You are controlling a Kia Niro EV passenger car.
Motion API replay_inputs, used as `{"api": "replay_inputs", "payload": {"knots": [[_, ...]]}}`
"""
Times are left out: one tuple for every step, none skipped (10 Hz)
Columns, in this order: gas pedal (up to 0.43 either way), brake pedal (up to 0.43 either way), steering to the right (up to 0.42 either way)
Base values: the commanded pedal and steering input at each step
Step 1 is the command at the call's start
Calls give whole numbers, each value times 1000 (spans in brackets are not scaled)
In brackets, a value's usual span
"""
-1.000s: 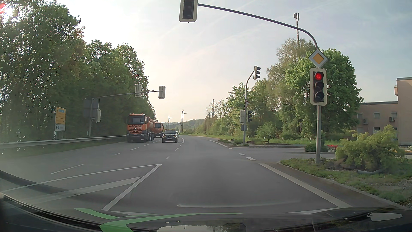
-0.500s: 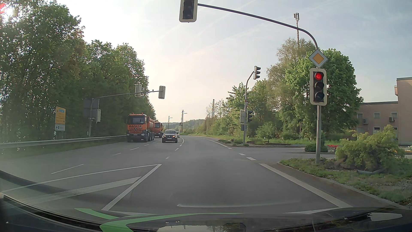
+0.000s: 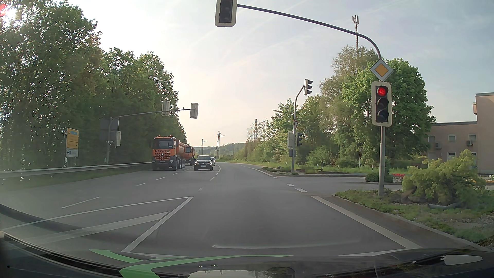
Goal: Follow the waypoints while adhering to traffic rules and regulations
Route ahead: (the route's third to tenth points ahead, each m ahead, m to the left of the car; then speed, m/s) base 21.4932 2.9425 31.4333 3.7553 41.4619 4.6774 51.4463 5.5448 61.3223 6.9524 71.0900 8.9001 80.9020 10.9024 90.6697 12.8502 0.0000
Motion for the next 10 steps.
{"api": "replay_inputs", "payload": {"knots": [[0, 262, 4], [0, 262, 4], [0, 262, 4], [0, 262, 4], [0, 262, 4], [0, 262, 4], [0, 262, 4], [0, 262, 4], [0, 262, 4], [0, 262, 4]]}}
